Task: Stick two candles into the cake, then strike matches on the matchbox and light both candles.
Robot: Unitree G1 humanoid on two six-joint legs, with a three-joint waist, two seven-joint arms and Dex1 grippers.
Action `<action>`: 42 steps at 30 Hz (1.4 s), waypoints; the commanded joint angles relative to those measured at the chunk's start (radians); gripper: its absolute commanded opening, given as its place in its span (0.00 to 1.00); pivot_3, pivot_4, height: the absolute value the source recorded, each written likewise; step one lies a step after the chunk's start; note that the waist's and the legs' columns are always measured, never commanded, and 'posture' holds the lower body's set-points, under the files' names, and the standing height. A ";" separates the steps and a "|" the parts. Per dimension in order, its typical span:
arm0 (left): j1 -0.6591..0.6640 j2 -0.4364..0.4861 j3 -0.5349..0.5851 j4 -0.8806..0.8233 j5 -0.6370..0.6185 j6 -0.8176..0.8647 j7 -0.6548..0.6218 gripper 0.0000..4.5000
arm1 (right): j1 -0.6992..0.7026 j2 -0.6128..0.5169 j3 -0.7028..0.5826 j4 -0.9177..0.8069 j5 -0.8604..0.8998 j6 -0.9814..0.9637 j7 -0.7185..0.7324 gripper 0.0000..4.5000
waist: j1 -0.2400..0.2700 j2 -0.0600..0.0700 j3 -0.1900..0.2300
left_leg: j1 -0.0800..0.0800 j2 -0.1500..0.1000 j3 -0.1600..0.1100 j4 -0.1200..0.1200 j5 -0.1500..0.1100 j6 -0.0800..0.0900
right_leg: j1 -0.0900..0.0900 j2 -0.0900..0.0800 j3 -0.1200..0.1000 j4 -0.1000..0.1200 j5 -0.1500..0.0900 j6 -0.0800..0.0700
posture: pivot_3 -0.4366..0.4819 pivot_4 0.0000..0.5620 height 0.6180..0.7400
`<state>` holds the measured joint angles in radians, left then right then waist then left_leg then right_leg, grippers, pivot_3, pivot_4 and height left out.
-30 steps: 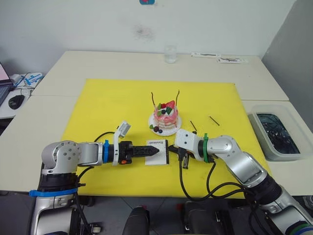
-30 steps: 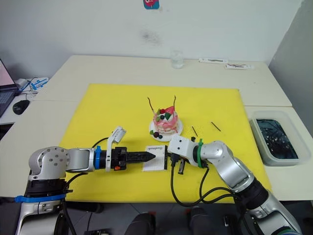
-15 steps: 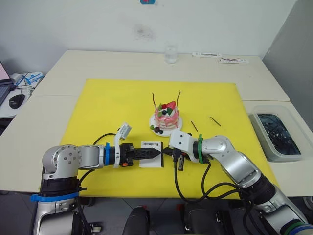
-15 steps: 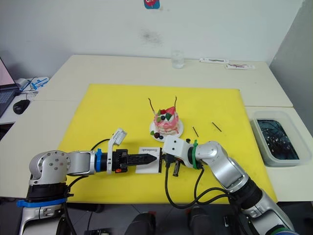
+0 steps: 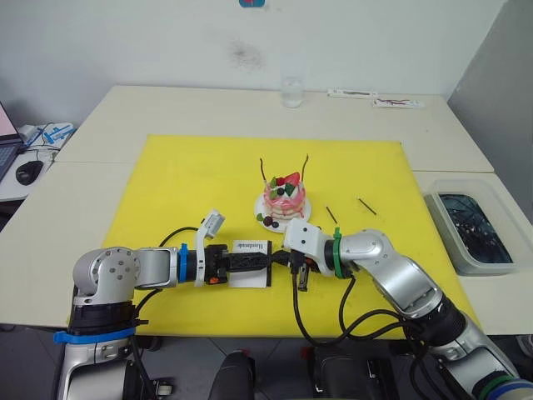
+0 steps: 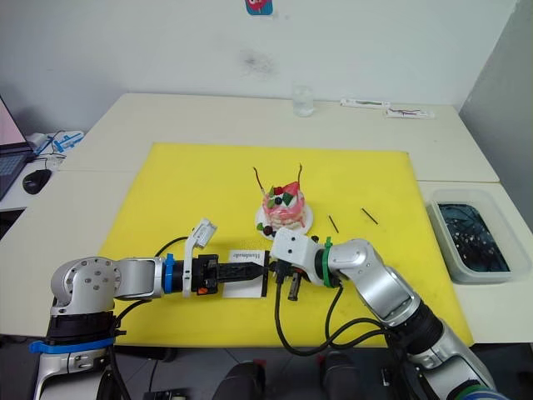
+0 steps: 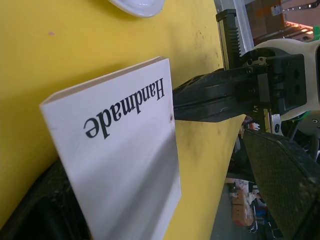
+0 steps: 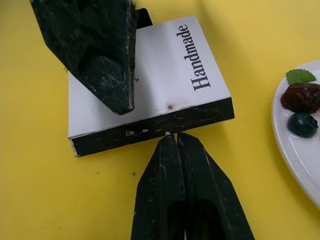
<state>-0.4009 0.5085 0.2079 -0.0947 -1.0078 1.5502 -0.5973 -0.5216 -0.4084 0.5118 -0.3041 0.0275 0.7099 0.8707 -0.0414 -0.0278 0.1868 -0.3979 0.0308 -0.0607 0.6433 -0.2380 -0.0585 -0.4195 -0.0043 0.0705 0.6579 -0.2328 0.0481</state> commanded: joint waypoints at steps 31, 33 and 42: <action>-0.016 0.109 -0.138 0.015 0.113 -0.150 -0.144 0.01 | -0.022 0.016 -0.098 -0.084 0.087 0.044 -0.063 0.00 | -0.003 0.000 0.000 | 0.000 0.000 -0.001 0.000 0.000 0.000 | -0.001 0.001 0.000 0.000 -0.002 -0.004 | 0.48 0.27 1.00; -0.027 0.134 -0.149 0.006 0.115 -0.181 -0.182 0.01 | -0.003 0.007 -0.133 -0.110 0.109 0.038 -0.065 0.00 | -0.006 0.000 0.000 | 0.000 0.000 -0.001 0.000 0.000 0.000 | -0.001 0.001 0.000 0.000 -0.003 -0.004 | 0.48 0.27 1.00; -0.006 0.289 -0.114 -0.132 0.080 -0.299 -0.362 0.01 | 0.137 -0.056 -0.318 -0.276 0.243 -0.006 -0.063 0.00 | -0.008 0.000 0.001 | -0.002 0.001 -0.001 -0.003 0.000 0.000 | -0.003 0.001 -0.001 0.000 -0.003 -0.004 | 0.48 0.27 1.00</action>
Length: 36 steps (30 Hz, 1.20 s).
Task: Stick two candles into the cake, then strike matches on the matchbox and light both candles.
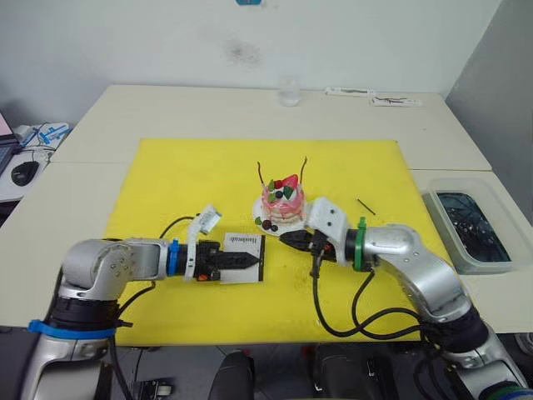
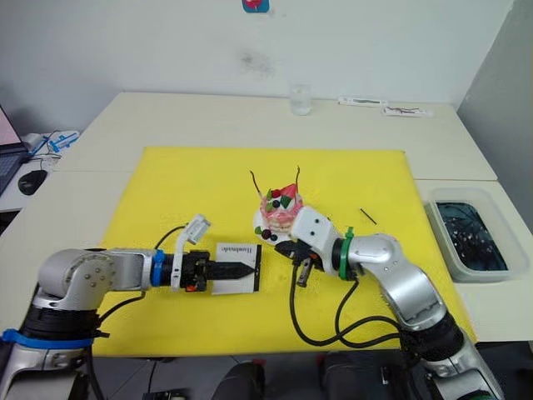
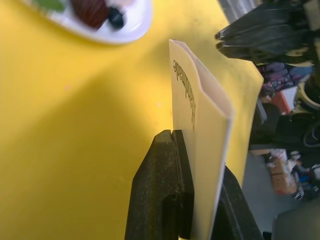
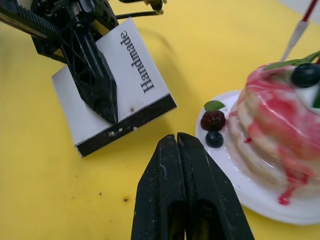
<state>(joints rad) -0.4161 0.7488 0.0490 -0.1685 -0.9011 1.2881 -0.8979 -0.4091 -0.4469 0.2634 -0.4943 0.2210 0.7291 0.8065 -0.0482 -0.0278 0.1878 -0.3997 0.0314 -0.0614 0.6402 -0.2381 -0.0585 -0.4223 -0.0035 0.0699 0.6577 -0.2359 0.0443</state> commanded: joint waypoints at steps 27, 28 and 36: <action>0.149 0.074 0.193 -0.167 -0.259 -0.010 -0.019 0.00 | 0.171 0.016 -0.151 0.102 -0.117 -0.249 -0.321 0.91 | -0.008 -0.002 0.002 | 0.001 0.001 0.001 -0.001 0.000 0.000 | 0.000 0.000 0.001 0.001 -0.003 -0.003 | 0.48 0.27 1.00; 0.157 0.074 0.179 -0.169 -0.247 -0.023 -0.025 0.00 | 0.162 0.025 -0.143 0.126 -0.125 -0.255 -0.328 0.91 | -0.008 -0.002 0.002 | 0.001 0.001 0.001 -0.001 0.000 0.000 | 0.000 0.000 0.001 0.001 -0.003 -0.004 | 0.48 0.27 1.00; 0.163 0.050 0.123 -0.181 -0.220 -0.078 -0.022 0.00 | 0.088 0.130 -0.132 0.308 -0.180 -0.297 -0.425 0.91 | -0.008 -0.002 0.002 | 0.001 0.001 0.001 -0.002 0.000 0.000 | -0.001 0.000 0.001 0.001 -0.003 -0.004 | 0.48 0.27 1.00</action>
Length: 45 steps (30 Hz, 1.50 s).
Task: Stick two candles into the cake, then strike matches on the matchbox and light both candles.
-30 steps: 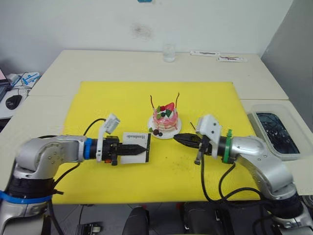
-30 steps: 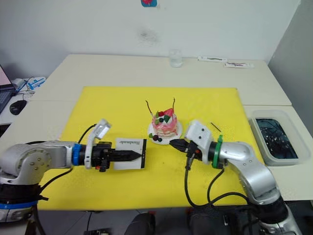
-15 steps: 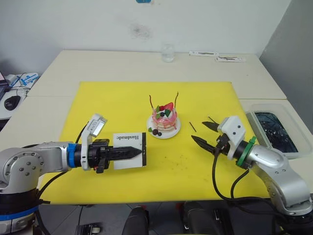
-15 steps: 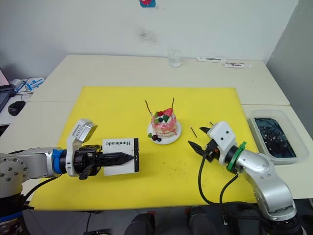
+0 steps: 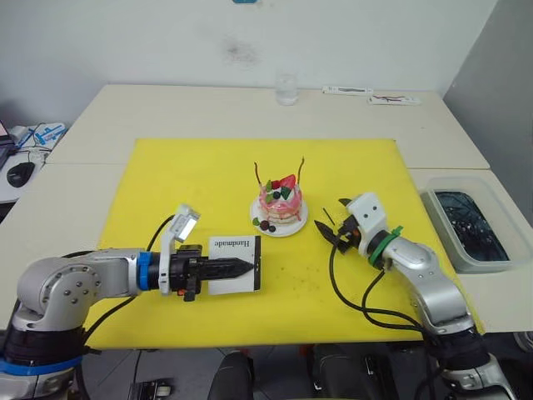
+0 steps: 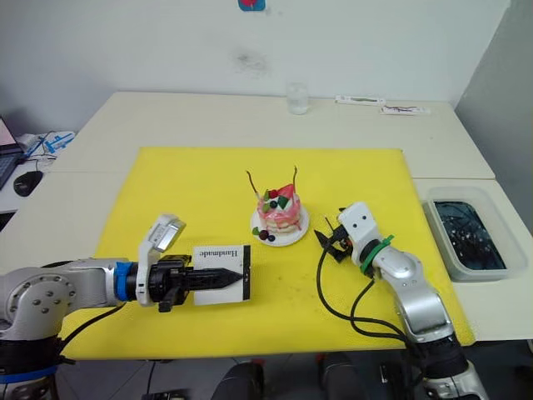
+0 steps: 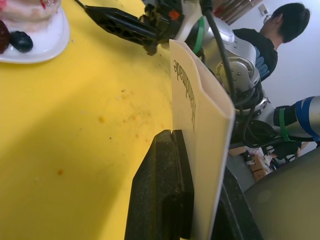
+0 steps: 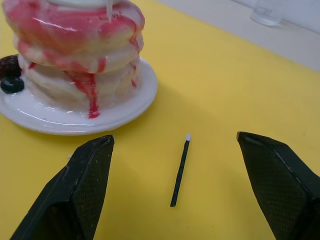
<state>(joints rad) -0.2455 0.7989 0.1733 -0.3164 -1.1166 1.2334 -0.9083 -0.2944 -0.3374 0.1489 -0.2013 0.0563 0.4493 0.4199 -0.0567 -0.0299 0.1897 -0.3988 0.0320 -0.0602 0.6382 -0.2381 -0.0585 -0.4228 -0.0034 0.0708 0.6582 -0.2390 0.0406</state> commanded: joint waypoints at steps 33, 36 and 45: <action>-0.022 -0.019 -0.018 -0.003 0.006 -0.050 0.032 0.00 | -0.019 0.120 -0.028 0.002 -0.015 0.116 -0.130 0.01 | 0.003 0.000 0.000 | 0.000 0.000 0.000 0.002 0.000 0.000 | 0.001 0.000 0.000 0.001 0.000 0.001 | 0.48 0.27 1.00; -0.032 -0.034 -0.022 0.003 0.015 -0.055 0.049 0.00 | -0.018 0.100 -0.024 -0.030 -0.010 0.119 -0.104 0.01 | 0.003 0.000 0.000 | 0.000 0.000 0.000 0.002 0.000 0.000 | 0.001 0.000 0.000 0.001 0.000 0.001 | 0.48 0.27 1.00; -0.094 -0.096 -0.033 0.070 -0.007 -0.002 0.107 0.00 | 0.065 -0.178 -0.011 -0.329 0.093 0.064 0.223 0.01 | 0.004 0.000 0.000 | 0.000 0.000 0.000 0.002 0.000 0.000 | 0.001 0.000 0.000 0.001 0.000 0.001 | 0.48 0.27 1.00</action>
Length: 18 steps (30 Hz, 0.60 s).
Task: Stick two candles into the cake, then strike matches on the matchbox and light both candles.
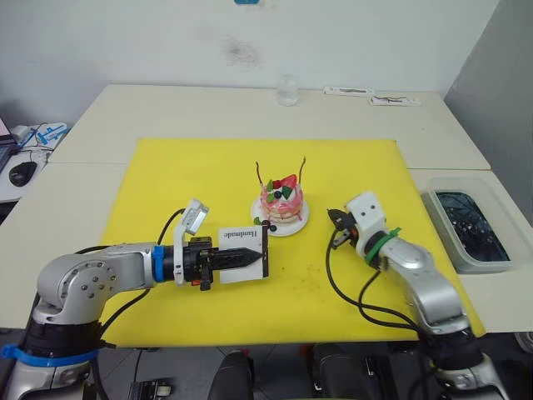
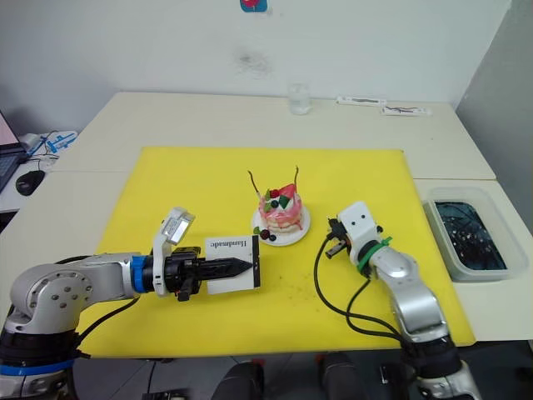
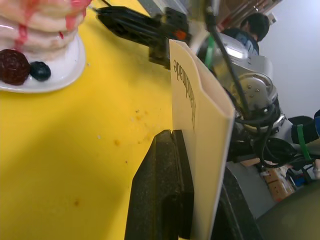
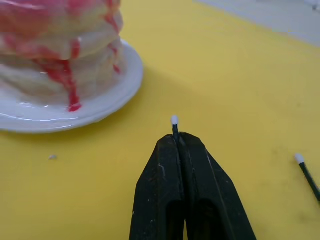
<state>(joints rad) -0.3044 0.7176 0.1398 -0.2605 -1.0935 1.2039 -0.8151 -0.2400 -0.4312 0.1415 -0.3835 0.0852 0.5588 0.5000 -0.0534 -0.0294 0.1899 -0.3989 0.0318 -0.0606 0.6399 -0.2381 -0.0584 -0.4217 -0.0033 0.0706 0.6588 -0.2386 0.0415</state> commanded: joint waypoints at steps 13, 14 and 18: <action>-0.188 -0.119 -0.033 0.109 -0.063 0.173 0.068 0.00 | -0.060 -0.286 0.124 -0.337 0.097 -0.087 0.356 0.01 | -0.002 -0.001 0.000 | 0.000 0.000 -0.001 0.002 0.000 0.000 | 0.001 0.001 0.000 0.001 0.001 0.001 | 0.48 0.27 1.00; -0.189 -0.119 -0.035 0.108 -0.059 0.174 0.067 0.00 | -0.065 -0.280 0.136 -0.335 0.087 -0.089 0.350 0.01 | -0.002 -0.001 0.000 | 0.000 0.000 -0.001 0.002 0.000 0.000 | 0.001 0.000 0.000 0.001 0.001 0.001 | 0.48 0.27 1.00; -0.190 -0.123 -0.034 0.107 -0.056 0.178 0.068 0.00 | -0.074 -0.273 0.171 -0.322 0.045 -0.114 0.347 0.01 | -0.001 -0.001 0.000 | 0.000 0.000 -0.001 0.002 0.000 0.000 | 0.001 0.000 0.000 0.001 0.003 0.004 | 0.48 0.27 1.00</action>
<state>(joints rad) -0.4822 0.5989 0.1005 -0.1472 -1.1374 1.3796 -0.7455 -0.2987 -0.7047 0.3077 -0.6961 0.1450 0.4753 0.8515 -0.0544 -0.0300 0.1901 -0.3990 0.0315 -0.0617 0.6423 -0.2381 -0.0584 -0.4210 -0.0030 0.0701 0.6595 -0.2360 0.0461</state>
